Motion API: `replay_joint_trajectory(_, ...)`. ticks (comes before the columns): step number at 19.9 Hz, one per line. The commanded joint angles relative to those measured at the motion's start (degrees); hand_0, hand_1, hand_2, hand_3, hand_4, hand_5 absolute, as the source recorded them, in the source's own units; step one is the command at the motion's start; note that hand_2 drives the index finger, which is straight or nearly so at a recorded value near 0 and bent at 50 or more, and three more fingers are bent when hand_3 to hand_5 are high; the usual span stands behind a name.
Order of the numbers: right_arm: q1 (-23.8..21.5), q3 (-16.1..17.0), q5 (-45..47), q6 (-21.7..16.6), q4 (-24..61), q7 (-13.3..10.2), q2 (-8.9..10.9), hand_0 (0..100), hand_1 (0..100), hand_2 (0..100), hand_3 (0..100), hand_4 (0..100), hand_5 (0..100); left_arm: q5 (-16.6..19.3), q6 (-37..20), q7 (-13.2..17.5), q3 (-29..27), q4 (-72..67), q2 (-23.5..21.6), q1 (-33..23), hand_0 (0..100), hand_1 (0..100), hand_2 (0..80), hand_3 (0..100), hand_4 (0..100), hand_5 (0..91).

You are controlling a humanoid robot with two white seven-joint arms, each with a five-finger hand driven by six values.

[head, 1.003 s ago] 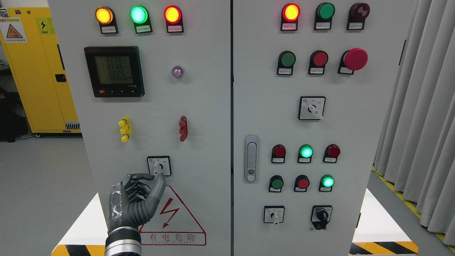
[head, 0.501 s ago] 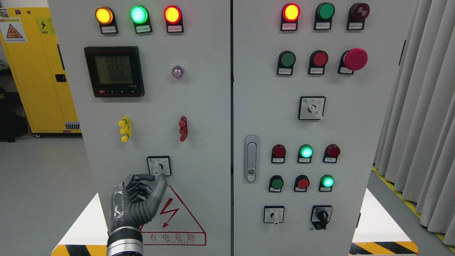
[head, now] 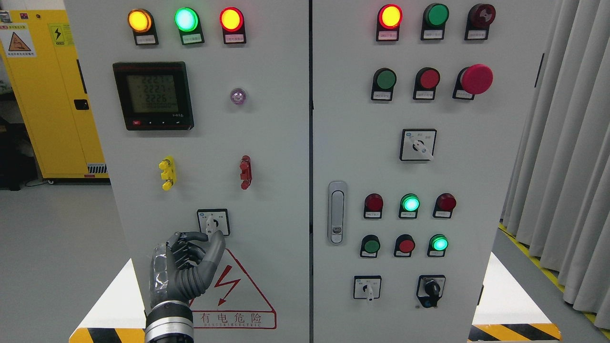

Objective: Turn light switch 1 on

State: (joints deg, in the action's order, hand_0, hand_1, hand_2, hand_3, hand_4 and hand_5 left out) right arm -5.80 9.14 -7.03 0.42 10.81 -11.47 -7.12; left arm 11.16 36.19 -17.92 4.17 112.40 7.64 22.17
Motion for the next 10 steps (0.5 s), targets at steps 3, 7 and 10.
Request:
replay_joint_trajectory(3,0.0,0.0,0.0,0.0,0.0,0.0,0.00,0,50,4,0,0,0,-0.1,0.5,-0.1,0.0,-0.8,0.1,0.4,29,70,56.2,88,86,82.1)
replay_joint_trajectory(7,0.0,0.0,0.0,0.0,0.0,0.0,0.00,0,50,4,0,0,0,-0.1,0.5,-0.2,0.1,-0.8,0.2,0.9,29,70,57.0,88,86,82.3)
replay_joint_trajectory(10,0.0,0.0,0.0,0.0,0.0,0.0,0.00,0,50,4,0,0,0,-0.1,0.5,-0.4,0.1,-0.8,0.2,0.9,30,70,57.2,88,86,82.4)
